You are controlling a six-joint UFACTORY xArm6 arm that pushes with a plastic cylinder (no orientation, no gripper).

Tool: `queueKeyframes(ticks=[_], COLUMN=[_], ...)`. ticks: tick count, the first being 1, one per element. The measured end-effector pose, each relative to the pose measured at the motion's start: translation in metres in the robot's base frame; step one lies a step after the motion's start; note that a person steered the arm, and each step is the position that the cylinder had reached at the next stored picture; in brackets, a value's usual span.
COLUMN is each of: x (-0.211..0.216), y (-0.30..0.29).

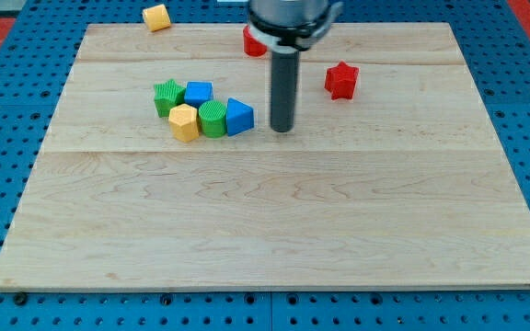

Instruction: Slide the red star towards center

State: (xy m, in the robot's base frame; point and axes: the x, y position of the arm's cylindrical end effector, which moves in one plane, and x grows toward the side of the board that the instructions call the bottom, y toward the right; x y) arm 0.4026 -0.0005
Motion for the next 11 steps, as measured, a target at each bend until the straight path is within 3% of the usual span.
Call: queueKeyframes(ticks=[1,2,5,7,8,9,10,11], x=[0.0,0.006,-0.071,-0.116,-0.058,-0.107,-0.109,-0.058], y=[-0.054,-0.043,0.316,0.142,0.114,0.149,0.09,0.056])
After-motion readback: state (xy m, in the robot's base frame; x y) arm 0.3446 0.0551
